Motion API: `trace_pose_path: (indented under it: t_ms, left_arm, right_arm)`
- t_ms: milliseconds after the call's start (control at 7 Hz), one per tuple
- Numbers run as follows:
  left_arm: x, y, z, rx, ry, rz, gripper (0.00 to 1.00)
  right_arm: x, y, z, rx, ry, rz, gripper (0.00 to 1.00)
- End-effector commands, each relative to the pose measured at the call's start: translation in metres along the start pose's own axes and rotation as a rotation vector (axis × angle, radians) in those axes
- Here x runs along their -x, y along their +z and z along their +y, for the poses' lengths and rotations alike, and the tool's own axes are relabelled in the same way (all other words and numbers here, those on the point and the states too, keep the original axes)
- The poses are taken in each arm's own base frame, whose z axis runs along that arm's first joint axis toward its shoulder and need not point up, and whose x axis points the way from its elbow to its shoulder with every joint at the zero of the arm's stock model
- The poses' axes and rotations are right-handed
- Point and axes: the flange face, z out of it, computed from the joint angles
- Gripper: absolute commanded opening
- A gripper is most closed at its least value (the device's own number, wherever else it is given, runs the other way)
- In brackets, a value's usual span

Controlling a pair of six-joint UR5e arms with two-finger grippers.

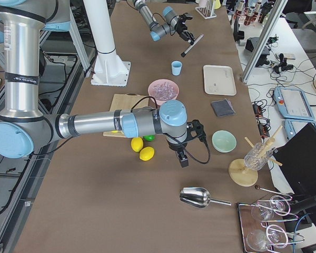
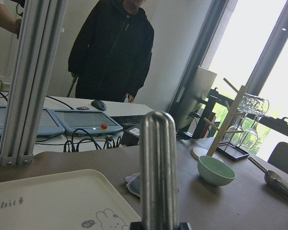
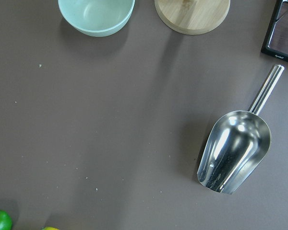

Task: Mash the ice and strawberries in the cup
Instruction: 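Lift the pestle out of the cup and withdraw the left arm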

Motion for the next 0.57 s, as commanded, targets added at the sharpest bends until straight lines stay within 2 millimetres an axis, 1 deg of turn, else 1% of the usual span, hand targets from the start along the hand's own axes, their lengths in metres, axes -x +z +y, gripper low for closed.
trace_pose_path:
  t_ms: [0, 143, 286, 429]
  left_arm:
    - [0.061, -0.058, -0.053, 0.205, -0.239, -0.102, 0.00]
    - [0.107, -0.098, -0.057, 0.305, -0.278, -0.142, 0.00]
    - [0.155, -0.143, -0.052, 0.400, -0.337, -0.218, 0.00]
    - [0.197, -0.189, -0.065, 0.510, -0.432, -0.283, 0.00]
  right_arm:
    - [0.000, 0.000, -0.001, -0.001, -0.003, 0.003, 0.99]
    - [0.000, 0.000, -0.001, 0.000, -0.002, 0.003, 0.99]
    - [0.000, -0.001, 0.000, -0.001, -0.001, 0.002, 0.99]
    - [0.000, 0.001, 0.007, 0.004, 0.005, 0.001, 0.99]
